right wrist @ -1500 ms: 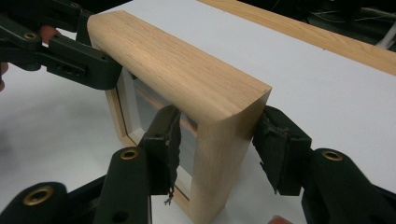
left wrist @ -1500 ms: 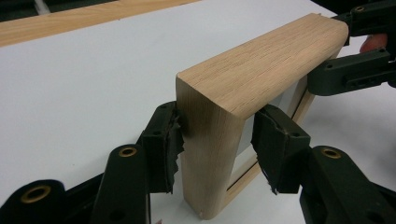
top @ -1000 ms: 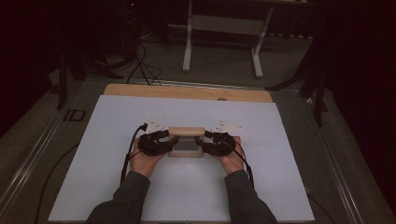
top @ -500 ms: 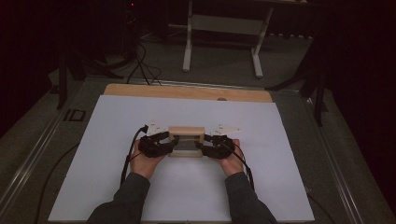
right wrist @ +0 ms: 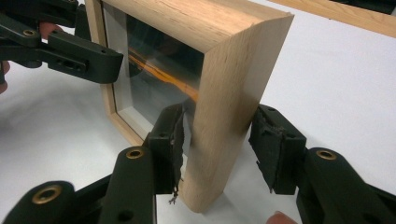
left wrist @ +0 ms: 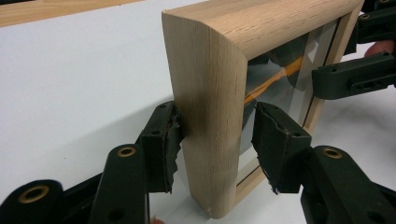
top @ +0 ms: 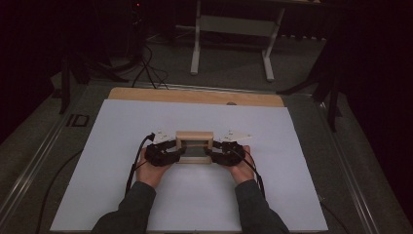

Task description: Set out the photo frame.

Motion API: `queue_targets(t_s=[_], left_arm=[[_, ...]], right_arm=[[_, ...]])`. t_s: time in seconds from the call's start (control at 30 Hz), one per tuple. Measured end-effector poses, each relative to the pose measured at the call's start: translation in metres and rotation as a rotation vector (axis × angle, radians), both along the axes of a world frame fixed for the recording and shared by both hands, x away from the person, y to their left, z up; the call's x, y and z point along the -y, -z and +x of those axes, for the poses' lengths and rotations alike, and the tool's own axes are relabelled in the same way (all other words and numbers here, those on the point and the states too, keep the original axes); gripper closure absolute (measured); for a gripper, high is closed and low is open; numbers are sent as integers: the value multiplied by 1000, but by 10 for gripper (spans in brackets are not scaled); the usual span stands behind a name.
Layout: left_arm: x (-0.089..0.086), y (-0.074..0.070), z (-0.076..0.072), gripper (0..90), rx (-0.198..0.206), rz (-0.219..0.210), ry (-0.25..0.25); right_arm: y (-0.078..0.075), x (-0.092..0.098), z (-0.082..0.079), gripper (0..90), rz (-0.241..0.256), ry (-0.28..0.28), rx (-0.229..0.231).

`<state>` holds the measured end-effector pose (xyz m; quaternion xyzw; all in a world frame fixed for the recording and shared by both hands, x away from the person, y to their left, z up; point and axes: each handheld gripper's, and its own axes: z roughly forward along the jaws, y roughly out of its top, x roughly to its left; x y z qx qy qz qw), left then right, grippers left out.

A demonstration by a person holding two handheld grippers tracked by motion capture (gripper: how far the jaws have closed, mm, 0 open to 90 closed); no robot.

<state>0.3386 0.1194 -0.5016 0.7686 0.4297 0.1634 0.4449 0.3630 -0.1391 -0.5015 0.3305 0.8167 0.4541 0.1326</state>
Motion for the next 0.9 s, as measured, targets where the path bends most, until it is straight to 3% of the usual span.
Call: queue_targets(t_s=[0.23,0.57,0.9], left_arm=[[1,1,5,506,-5,-11,-15],[6,-2,11,498,-3,9,-31],[5,1,17,487,-15,-31,-36]], right_arm=[[1,0,4,546,9,13,-8],[-1,-1,10,537,11,33,-8],[2,0,15,532,42,48,-28]])
